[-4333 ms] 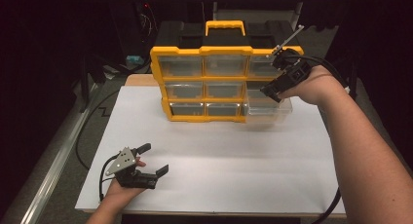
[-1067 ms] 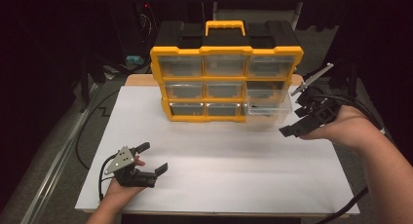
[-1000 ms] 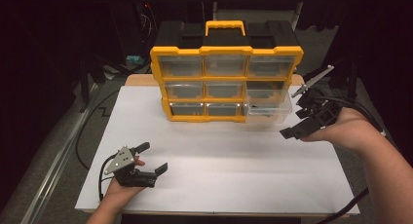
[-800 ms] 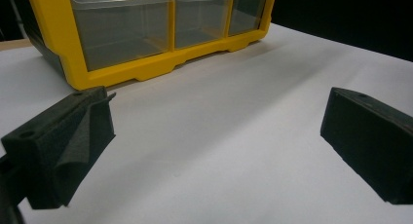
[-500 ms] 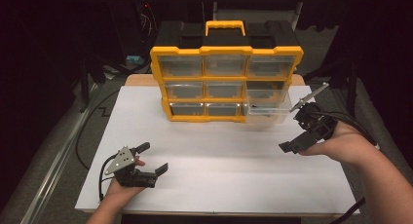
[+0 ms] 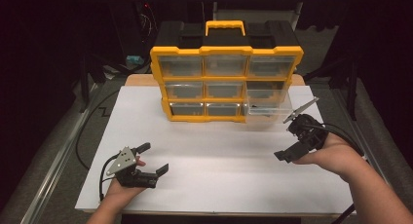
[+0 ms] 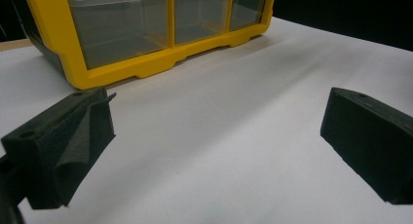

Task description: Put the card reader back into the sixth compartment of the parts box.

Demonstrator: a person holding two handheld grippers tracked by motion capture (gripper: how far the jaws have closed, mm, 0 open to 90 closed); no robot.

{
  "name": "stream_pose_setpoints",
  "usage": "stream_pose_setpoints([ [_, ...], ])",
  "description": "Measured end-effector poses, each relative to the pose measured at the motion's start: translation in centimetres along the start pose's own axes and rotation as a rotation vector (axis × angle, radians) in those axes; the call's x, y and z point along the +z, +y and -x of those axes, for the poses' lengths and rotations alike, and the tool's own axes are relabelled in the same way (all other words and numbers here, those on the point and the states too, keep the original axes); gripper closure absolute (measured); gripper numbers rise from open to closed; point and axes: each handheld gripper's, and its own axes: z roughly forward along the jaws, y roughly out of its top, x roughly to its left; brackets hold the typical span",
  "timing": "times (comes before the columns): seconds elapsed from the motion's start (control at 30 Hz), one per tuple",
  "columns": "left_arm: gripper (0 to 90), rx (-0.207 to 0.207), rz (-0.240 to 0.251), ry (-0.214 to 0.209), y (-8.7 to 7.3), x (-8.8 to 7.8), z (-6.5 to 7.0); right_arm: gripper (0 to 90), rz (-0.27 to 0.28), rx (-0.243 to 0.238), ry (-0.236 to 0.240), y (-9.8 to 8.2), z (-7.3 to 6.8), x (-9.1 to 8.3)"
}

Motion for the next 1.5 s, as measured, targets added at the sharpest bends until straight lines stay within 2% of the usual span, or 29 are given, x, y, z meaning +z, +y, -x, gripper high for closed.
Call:
stream_pose_setpoints([
  [0.1, 0.2, 0.005, -0.003, 0.001, 0.0, 0.0, 0.0, 0.0, -0.011, -0.005, 0.008, -0.2, -0.2, 0.9],
  [0.4, 0.2, 0.008, -0.005, 0.005, 0.0, 0.0, 0.0, 0.0, -0.032, -0.013, -0.010, -0.6, -0.5, 3.8],
  [0.63, 0.2, 0.010, -0.004, 0.008, 0.0, 0.0, -0.1, 0.0, -0.041, 0.000, -0.022, -1.2, -0.8, 6.3],
  [0.77, 0.2, 0.009, -0.005, 0.009, 0.0, 0.0, -0.1, 0.0, -0.042, 0.007, -0.014, -1.5, -0.9, 7.6],
  [1.1, 0.2, 0.007, -0.002, 0.009, 0.0, 0.0, -0.1, 0.0, -0.037, 0.027, -0.027, -2.3, -1.0, 9.9],
  [1.27, 0.2, 0.005, -0.008, 0.013, 0.1, 0.0, -0.2, 0.0, 0.005, 0.040, -0.035, -2.7, -1.2, 10.6],
  [1.5, 0.2, -0.010, -0.005, 0.024, 0.1, 0.1, -0.3, 0.0, 0.109, 0.058, -0.037, -3.6, -1.6, 11.2],
])
